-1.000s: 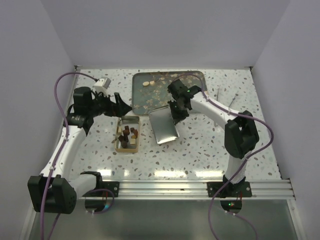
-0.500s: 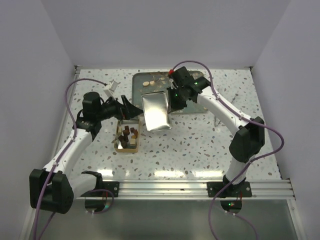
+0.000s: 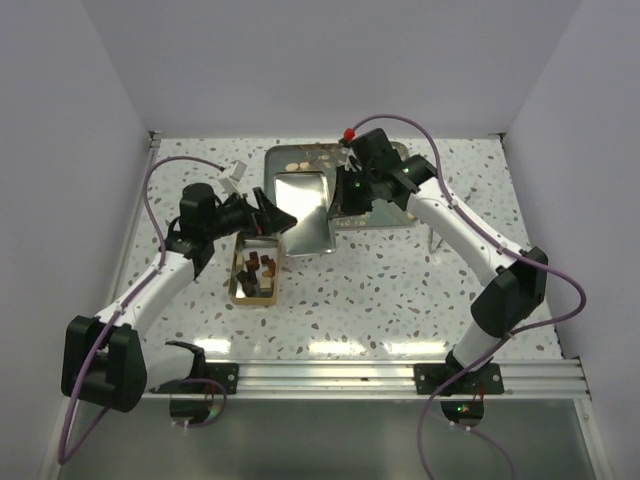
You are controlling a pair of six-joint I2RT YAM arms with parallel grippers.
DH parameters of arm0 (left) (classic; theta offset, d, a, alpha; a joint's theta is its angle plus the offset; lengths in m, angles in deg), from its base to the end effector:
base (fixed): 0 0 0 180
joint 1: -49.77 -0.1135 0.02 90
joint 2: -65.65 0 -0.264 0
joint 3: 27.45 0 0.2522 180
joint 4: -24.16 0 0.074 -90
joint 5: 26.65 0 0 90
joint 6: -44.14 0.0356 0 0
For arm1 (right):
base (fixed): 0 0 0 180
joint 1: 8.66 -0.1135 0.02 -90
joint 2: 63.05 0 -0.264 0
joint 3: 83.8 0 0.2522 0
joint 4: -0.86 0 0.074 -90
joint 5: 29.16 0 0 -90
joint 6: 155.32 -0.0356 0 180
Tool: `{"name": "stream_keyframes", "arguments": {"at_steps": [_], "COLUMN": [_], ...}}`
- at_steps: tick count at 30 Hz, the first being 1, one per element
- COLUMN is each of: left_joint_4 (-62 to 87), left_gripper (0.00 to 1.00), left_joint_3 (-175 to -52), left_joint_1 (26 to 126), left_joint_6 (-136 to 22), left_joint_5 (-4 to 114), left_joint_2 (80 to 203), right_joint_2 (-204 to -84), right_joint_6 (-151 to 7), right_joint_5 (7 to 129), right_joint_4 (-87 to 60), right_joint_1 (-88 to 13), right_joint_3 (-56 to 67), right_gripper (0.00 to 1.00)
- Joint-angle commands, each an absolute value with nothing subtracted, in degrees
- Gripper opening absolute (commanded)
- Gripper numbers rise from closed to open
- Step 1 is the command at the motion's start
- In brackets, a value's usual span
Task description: Pack the chocolate
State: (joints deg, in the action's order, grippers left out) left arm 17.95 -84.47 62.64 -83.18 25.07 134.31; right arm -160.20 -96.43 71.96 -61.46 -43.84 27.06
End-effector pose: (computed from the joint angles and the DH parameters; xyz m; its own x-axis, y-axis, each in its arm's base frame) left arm 0.2563 -0.0812 0.2773 -0.6922 -0.3300 -0.6419 0.4151 0.5455 -0.7281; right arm 0.2984 0.2187 0.3535 -0.8710 0.0063 -0.4913 -0.2564 0.8471 0.4655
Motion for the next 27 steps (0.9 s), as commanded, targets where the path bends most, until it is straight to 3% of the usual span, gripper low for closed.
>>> {"name": "stream_keyframes", "arguments": {"at_steps": [1, 5, 6, 11, 12, 15, 17, 19, 20, 22, 23, 27], "left_joint_4": [22.17, 24.11, 24.29, 24.46, 24.46, 24.20, 24.20, 22.98, 22.36, 19.03, 17.28, 10.50], "left_gripper": [1.00, 0.91, 0.78, 0.44, 0.29, 0.07, 0.00, 0.00, 0.00, 0.00, 0.00, 0.00], "left_joint_3": [-86.47, -86.38, -86.38, -86.30, -86.21, -85.42, -84.89, -85.24, -85.59, -87.95, -89.10, -94.46], "left_joint_1": [63.92, 64.71, 64.98, 65.42, 65.42, 65.42, 65.42, 65.42, 65.42, 65.33, 65.33, 65.33], "left_joint_6": [-83.92, -85.14, -85.23, -85.67, -85.67, -85.59, -84.89, -82.88, -81.82, -76.66, -74.01, -59.34], "left_joint_5": [26.17, 24.86, 24.77, 23.98, 23.71, 23.10, 22.57, 22.30, 22.30, 23.09, 23.70, 26.52], "left_joint_2": [135.43, 136.04, 136.22, 136.57, 136.75, 136.84, 136.84, 136.84, 136.84, 136.84, 136.92, 136.40], "right_joint_2": [-157.45, -157.71, -157.88, -158.06, -158.06, -158.15, -158.24, -158.24, -158.15, -157.63, -157.27, -155.34], "right_joint_6": [-98.45, -98.36, -98.28, -98.19, -98.10, -98.19, -98.10, -97.93, -97.66, -97.14, -96.00, -93.27], "right_joint_5": [74.64, 74.82, 74.90, 74.20, 74.03, 73.94, 73.94, 73.59, 73.41, 73.15, 72.63, 69.11], "right_joint_4": [-58.17, -57.91, -57.91, -57.82, -57.73, -57.73, -57.82, -58.52, -59.22, -61.93, -63.25, -72.13], "right_joint_1": [-44.61, -45.23, -45.31, -45.67, -45.67, -45.84, -45.75, -45.75, -45.75, -45.75, -45.67, -45.05], "right_joint_3": [26.29, 25.50, 25.15, 24.62, 24.62, 24.53, 24.44, 24.79, 24.97, 26.45, 28.55, 35.40], "right_gripper": [0.00, 0.00, 0.00, 0.00, 0.00, 0.00, 0.00, 0.07, 0.18, 0.31, 0.44, 0.62]}}
